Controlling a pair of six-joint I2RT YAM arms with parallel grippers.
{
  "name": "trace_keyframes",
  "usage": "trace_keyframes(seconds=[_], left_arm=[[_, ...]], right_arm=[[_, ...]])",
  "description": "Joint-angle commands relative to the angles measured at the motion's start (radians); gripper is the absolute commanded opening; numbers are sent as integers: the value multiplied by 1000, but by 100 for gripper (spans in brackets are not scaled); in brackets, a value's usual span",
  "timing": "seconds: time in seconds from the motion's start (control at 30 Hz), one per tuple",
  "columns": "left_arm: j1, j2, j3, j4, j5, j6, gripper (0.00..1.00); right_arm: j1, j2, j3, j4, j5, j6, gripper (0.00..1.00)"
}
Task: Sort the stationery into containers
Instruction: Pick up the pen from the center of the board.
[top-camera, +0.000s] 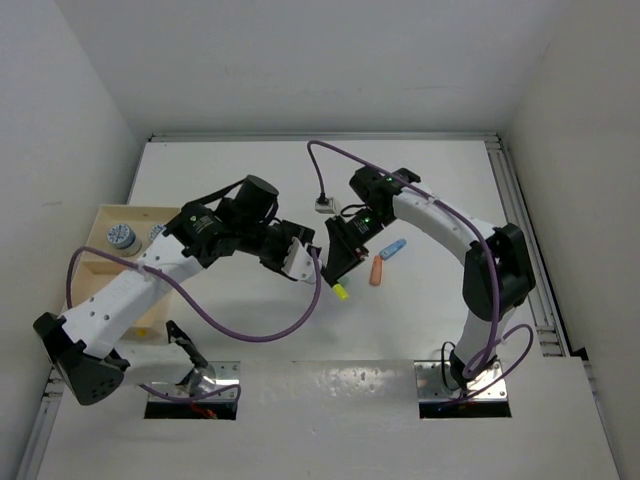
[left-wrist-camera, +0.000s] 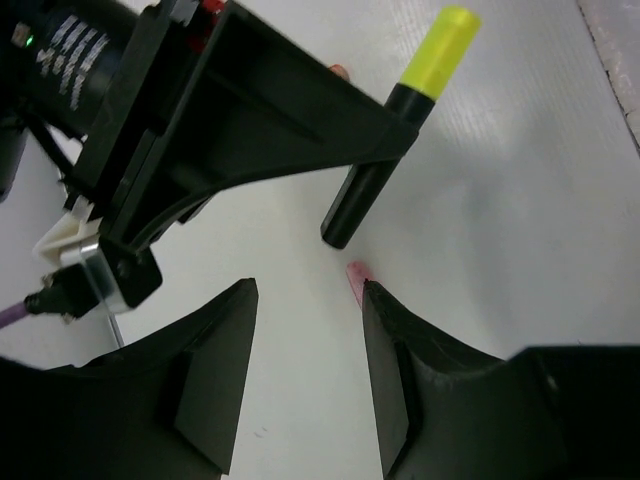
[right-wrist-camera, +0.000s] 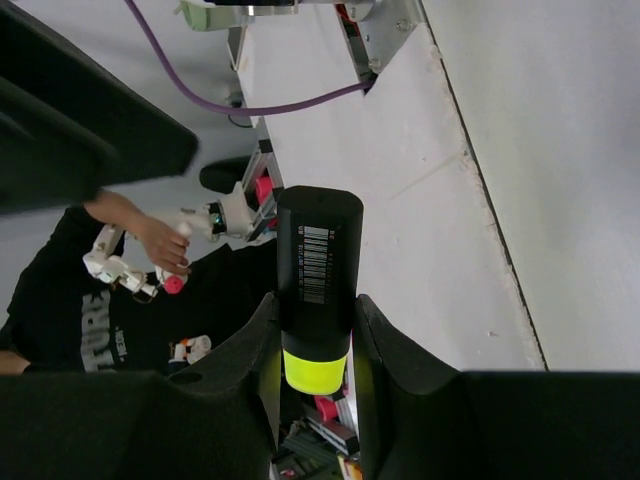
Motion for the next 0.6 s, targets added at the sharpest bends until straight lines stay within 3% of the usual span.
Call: trace_keyframes(seconds=[0.0,0.37,0.57], left_arm=[[-50,20,15,12,-16,18,53],[-119,62,-3,43,-50,6,53],[-127,67,-18,50,-35,-3,47]], right_arm=[[-6,-52,2,21,-57,-10,0],[-6,-51,22,70,-81,44,0],[-6,-37,45,79,-100,53,0]])
